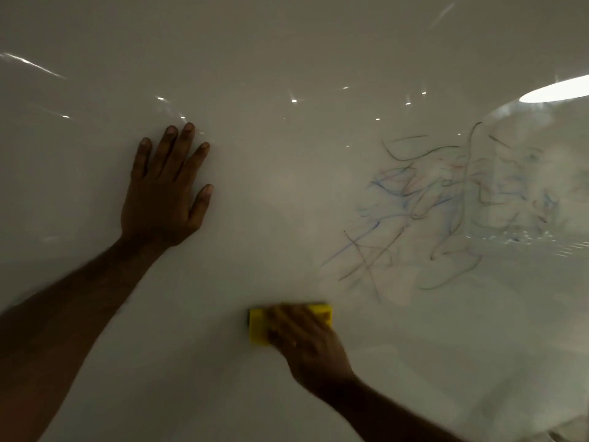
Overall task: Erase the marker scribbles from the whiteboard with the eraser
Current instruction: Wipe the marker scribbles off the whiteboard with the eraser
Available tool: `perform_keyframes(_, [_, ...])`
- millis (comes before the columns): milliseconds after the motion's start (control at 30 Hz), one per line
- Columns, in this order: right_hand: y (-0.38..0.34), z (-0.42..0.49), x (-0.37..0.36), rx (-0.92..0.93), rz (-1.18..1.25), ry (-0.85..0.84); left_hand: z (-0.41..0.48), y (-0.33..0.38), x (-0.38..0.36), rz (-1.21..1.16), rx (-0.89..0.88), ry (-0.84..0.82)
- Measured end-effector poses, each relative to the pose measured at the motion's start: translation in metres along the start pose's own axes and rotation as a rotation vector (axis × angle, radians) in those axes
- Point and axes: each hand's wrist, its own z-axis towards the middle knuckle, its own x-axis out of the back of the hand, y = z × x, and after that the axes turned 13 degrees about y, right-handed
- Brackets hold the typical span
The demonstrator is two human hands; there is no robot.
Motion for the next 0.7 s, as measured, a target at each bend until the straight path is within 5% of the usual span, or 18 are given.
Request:
perform_keyframes(133, [0.024,-0.010,0.009,0.038,0.060,-0.116,0.000,0.002,0.001,-0.001,-0.002,0.006])
perform_keyframes(333, [0.096,0.106,0.029,-0.187,-0.080,0.216,0.001,0.003,0.001,-0.001,0.004,-0.005])
perform_keyframes(467, [0.077,0.130,0.012,-0.409,-0.091,0.350,0.000,0.000,0.000,0.004,0.002,-0.024])
perform_keyframes(700, [-0.009,0.009,-0.016,0.061,0.154,-0.047,-0.002,0.001,-0.001,0.001,-0.007,-0.006])
